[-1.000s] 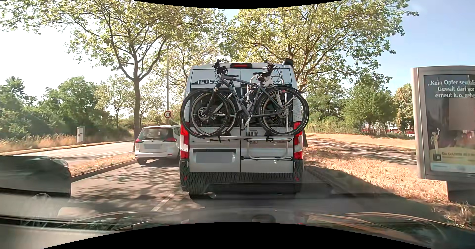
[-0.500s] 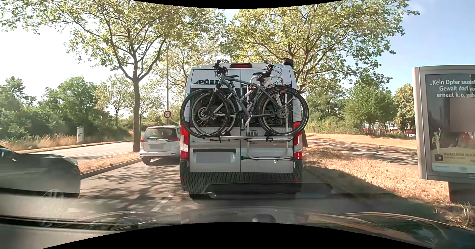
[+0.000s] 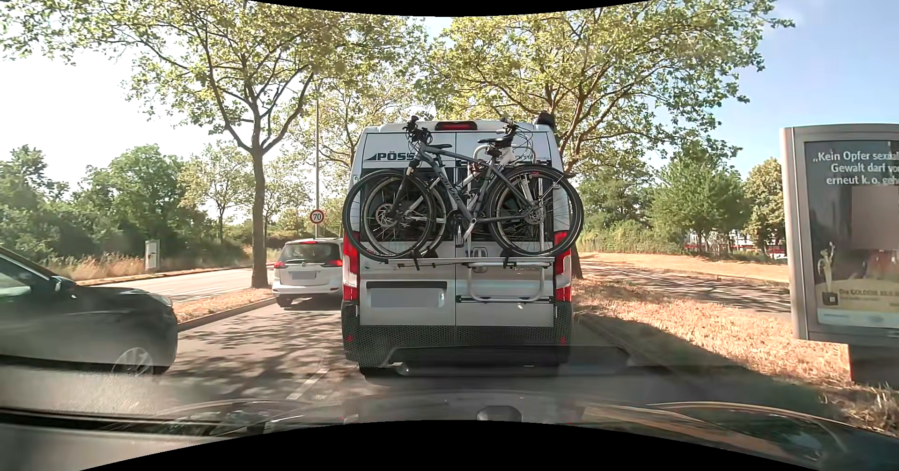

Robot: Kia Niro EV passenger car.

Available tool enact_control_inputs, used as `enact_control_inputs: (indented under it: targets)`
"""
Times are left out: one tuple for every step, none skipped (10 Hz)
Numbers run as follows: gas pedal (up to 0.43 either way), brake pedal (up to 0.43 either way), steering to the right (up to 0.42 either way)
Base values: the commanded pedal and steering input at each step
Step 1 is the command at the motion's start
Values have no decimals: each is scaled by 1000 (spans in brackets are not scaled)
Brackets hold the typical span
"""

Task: Follow the waypoints while adhering to traffic rules and regulations

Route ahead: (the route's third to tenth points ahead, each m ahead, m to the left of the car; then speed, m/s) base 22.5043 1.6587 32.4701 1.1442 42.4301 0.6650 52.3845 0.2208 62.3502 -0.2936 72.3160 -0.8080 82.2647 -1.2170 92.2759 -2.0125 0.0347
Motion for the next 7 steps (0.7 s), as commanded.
enact_control_inputs:
  targets:
    - [0,165,23]
    - [0,165,23]
    - [0,165,23]
    - [0,165,23]
    - [0,165,23]
    - [0,165,23]
    - [0,165,23]
